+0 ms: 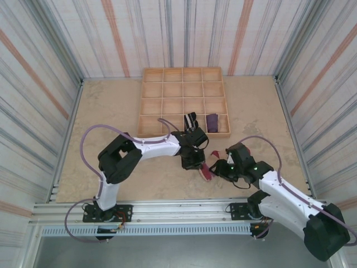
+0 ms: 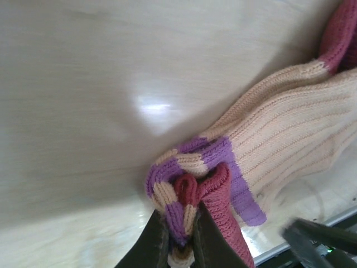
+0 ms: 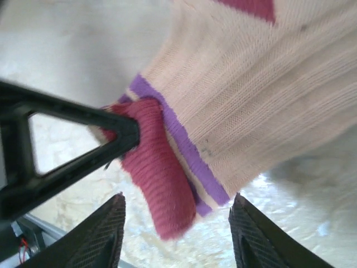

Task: Roll the socks

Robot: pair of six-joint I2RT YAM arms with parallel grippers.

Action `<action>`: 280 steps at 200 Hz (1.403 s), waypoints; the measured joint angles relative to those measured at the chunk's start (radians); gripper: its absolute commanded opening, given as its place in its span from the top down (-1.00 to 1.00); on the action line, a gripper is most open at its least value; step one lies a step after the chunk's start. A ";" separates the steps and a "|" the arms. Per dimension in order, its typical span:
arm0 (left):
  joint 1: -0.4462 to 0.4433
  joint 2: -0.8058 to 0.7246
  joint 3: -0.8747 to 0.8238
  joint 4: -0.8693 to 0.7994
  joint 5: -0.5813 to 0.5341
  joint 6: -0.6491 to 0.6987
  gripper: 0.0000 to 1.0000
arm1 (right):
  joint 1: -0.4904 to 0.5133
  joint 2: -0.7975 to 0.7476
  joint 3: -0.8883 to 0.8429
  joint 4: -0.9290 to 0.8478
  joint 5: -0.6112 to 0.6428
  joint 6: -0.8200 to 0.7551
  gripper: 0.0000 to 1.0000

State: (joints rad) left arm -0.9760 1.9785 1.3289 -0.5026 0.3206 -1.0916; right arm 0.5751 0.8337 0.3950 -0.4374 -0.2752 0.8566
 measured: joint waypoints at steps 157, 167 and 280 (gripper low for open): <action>0.111 -0.114 -0.147 -0.096 0.097 0.022 1.00 | 0.807 0.493 0.150 0.286 0.830 -0.417 -0.28; 0.113 -0.111 -0.146 -0.095 0.106 0.022 1.00 | 0.809 0.521 0.150 0.312 0.838 -0.426 -0.25; 0.125 -0.113 -0.150 -0.080 0.132 0.022 0.30 | 0.827 0.669 0.188 0.326 0.933 -0.413 1.00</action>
State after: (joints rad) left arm -0.8513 1.8656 1.1790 -0.5823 0.4530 -1.0695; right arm 1.4021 1.5028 0.5831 -0.1116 0.6575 0.4435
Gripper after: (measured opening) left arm 0.182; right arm 0.079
